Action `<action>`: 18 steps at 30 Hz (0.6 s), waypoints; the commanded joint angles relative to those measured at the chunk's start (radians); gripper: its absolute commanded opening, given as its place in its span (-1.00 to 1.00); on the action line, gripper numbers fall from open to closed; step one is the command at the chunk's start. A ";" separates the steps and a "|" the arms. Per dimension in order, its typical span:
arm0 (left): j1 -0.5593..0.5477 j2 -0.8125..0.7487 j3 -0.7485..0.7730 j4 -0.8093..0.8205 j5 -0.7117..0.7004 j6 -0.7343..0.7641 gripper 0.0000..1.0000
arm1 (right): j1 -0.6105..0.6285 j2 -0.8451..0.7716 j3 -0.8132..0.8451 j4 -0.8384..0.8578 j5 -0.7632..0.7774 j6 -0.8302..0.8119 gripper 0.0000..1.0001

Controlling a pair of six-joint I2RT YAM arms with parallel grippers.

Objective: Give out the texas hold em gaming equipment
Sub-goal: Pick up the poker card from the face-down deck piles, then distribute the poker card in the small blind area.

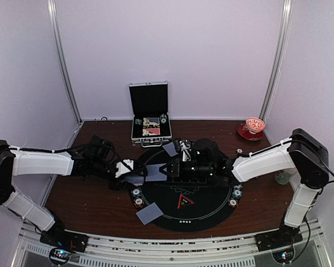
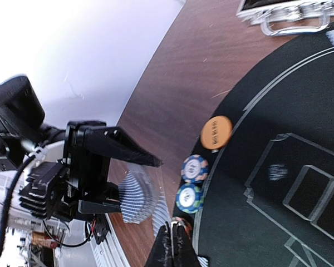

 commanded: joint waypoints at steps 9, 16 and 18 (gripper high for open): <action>0.001 -0.011 0.014 0.020 0.036 0.004 0.11 | -0.398 -0.411 -0.319 -0.215 -0.020 -0.083 -1.00; 0.001 -0.017 0.014 0.016 0.040 0.005 0.11 | -0.636 -0.441 -0.389 -0.258 -0.106 -0.143 -1.00; 0.001 -0.020 0.014 0.016 0.038 0.005 0.11 | -0.688 -0.403 -0.388 -0.253 -0.142 -0.158 -1.00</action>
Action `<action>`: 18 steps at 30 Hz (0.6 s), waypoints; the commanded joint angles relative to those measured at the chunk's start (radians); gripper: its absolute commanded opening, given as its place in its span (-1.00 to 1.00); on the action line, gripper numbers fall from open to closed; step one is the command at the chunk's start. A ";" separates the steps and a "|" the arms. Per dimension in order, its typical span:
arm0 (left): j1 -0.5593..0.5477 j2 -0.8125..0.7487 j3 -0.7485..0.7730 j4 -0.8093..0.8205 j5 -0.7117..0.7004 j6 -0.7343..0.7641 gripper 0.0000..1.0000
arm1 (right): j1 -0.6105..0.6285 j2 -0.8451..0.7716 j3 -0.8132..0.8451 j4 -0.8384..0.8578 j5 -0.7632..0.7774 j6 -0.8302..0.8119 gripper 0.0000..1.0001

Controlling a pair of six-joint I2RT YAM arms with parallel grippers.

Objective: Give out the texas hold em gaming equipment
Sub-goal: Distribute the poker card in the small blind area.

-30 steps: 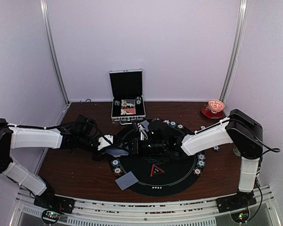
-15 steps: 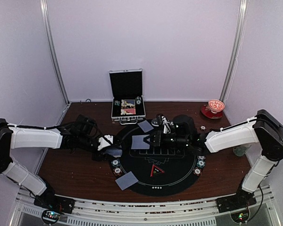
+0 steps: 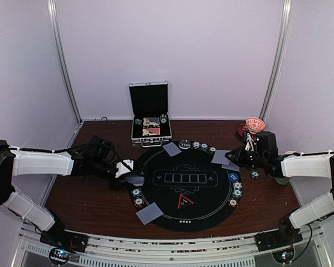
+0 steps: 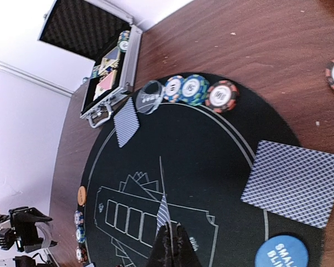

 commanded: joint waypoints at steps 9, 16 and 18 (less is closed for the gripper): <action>0.001 -0.016 0.013 0.016 0.027 0.008 0.11 | -0.211 0.193 0.030 -0.022 -0.196 -0.081 -1.00; 0.001 -0.016 0.014 0.017 0.029 0.008 0.11 | -0.235 0.222 0.065 -0.031 -0.209 -0.083 -1.00; 0.001 -0.016 0.014 0.016 0.028 0.008 0.11 | -0.242 0.227 0.070 -0.034 -0.209 -0.083 -1.00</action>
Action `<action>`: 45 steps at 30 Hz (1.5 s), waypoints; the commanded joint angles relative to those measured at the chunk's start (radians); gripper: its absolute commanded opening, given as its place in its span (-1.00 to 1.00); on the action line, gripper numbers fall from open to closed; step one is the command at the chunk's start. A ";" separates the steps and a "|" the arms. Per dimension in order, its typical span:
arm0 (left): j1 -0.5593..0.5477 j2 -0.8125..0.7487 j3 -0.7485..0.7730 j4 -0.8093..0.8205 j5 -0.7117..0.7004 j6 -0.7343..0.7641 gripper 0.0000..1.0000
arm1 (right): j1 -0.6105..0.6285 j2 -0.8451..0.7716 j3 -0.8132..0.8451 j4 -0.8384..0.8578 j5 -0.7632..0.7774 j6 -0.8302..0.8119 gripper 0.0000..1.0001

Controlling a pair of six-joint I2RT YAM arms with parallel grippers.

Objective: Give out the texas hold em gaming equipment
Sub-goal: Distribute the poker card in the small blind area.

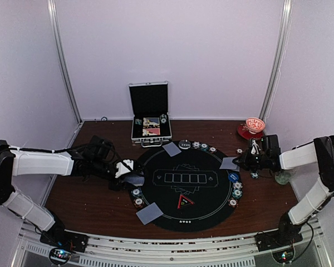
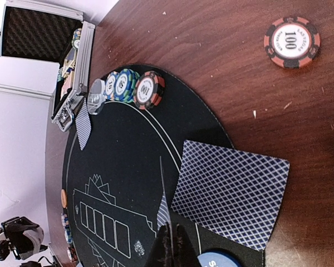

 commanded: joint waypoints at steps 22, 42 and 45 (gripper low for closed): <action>0.001 -0.006 0.016 0.016 0.028 0.009 0.11 | -0.066 0.070 0.122 -0.130 0.099 -0.076 -0.30; 0.000 0.006 0.018 0.018 0.019 0.008 0.11 | 0.219 -0.300 0.085 -0.137 0.287 -0.012 0.59; 0.001 0.004 0.018 0.018 0.020 0.009 0.11 | 0.374 -0.267 0.063 -0.017 0.279 0.048 0.63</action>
